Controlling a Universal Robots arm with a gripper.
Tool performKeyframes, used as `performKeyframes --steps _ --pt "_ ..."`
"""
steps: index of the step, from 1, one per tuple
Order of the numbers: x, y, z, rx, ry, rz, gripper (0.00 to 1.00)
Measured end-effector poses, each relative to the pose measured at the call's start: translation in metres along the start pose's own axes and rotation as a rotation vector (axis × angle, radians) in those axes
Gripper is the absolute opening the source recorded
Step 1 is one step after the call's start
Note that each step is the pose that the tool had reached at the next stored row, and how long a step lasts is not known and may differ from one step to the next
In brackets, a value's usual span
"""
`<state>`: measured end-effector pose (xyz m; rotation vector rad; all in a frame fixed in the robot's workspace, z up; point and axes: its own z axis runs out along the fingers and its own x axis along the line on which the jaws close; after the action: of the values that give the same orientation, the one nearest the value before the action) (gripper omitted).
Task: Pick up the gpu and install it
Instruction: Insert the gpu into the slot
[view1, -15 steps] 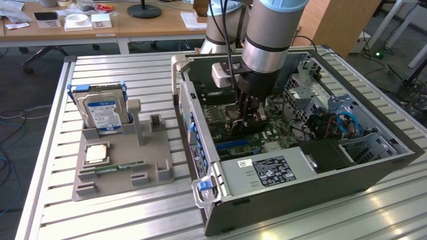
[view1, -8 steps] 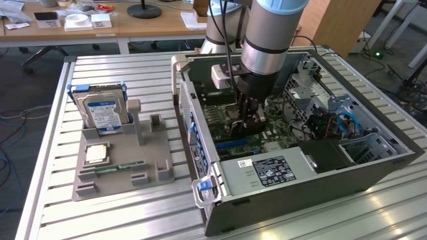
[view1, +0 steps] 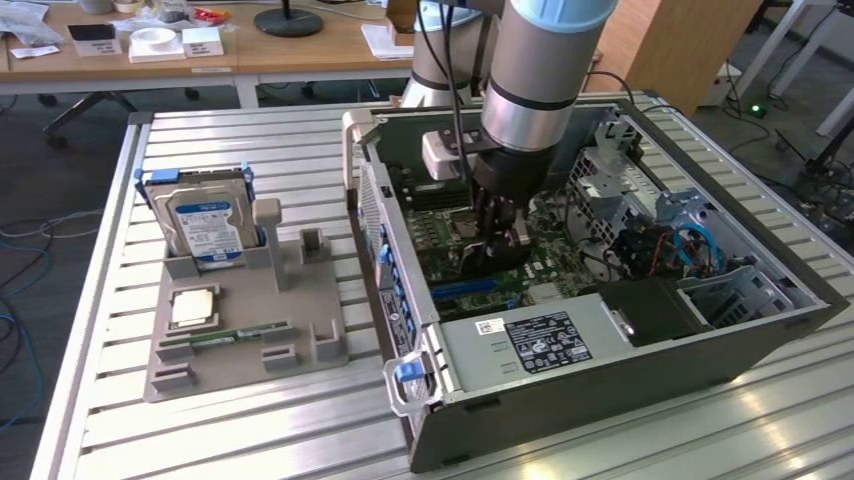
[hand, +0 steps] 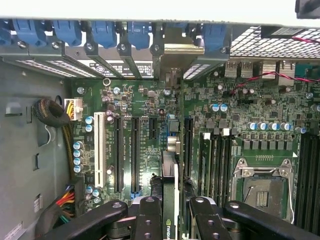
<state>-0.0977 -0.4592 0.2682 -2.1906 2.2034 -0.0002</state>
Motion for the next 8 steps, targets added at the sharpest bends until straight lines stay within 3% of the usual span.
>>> performKeyframes --steps 8 --pt "0.0001 0.0002 0.0038 0.0001 0.0018 0.000 0.26"
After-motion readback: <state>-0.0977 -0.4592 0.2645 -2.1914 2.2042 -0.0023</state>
